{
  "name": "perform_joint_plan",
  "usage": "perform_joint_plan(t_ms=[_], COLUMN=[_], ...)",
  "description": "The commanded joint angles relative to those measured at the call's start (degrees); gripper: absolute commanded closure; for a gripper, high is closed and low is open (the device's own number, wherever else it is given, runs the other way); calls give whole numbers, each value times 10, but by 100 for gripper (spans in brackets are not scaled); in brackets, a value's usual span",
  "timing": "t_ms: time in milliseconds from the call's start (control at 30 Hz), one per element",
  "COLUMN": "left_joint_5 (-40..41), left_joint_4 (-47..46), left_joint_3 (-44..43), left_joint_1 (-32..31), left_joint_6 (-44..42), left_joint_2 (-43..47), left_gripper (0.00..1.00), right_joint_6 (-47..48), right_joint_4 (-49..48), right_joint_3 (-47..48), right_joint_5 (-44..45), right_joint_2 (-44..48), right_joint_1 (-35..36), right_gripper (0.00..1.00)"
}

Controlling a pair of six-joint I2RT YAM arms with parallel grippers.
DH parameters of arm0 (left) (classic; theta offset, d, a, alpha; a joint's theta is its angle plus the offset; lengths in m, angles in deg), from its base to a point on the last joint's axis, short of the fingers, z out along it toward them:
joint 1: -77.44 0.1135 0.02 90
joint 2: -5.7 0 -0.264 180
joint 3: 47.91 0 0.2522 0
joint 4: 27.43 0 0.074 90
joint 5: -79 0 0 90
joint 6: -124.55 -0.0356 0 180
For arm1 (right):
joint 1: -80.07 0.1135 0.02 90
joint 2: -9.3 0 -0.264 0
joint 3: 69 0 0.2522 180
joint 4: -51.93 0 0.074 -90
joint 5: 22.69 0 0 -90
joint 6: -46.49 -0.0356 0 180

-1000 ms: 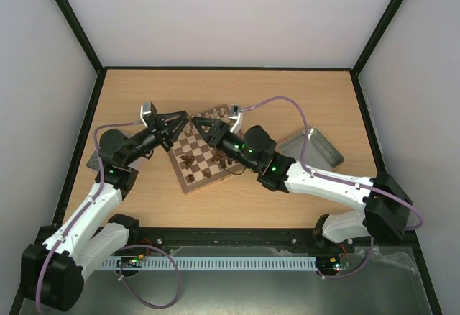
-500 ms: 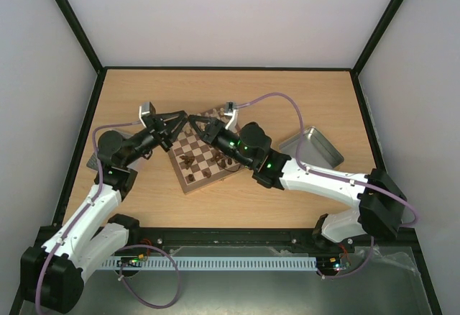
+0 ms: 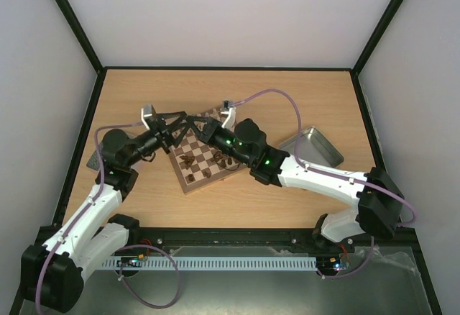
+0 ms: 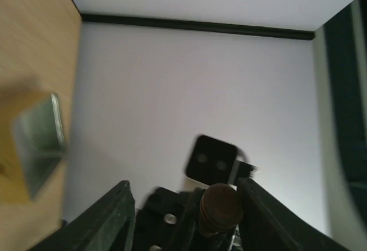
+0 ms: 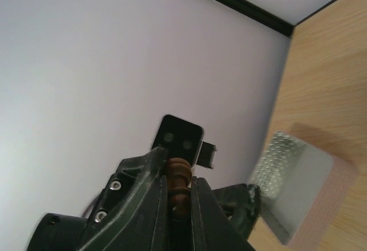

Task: Set up the chess pieces on the board
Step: Place the chess piece on the chessboard.

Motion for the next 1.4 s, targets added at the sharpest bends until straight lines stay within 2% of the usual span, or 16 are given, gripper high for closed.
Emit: perform_joint_plan(t_ms=[0, 100, 233, 333, 433, 600, 767, 1367], left_joint_5=[-1, 36, 121, 173, 220, 266, 305, 317], left_joint_4=[158, 310, 476, 545, 576, 579, 582, 573], left_joint_3=[-18, -38, -81, -123, -149, -137, -120, -100], left_joint_1=[9, 40, 107, 142, 145, 131, 130, 119], left_joint_6=[-173, -357, -593, -689, -751, -769, -767, -741], left_joint_2=[1, 5, -4, -12, -16, -2, 13, 44], left_gripper=[45, 39, 38, 38, 37, 37, 37, 36], right_joint_6=[69, 152, 245, 304, 368, 425, 449, 452], right_joint_4=[108, 236, 404, 502, 593, 744, 795, 808], right_joint_3=[44, 94, 156, 198, 244, 332, 380, 475], right_joint_5=[10, -5, -9, -4, 5, 39, 26, -6], right_joint_2=[8, -17, -60, -93, -142, -245, -299, -436], right_joint_1=[1, -3, -13, -14, -14, -10, 3, 13], right_gripper=[98, 98, 98, 98, 98, 98, 98, 98])
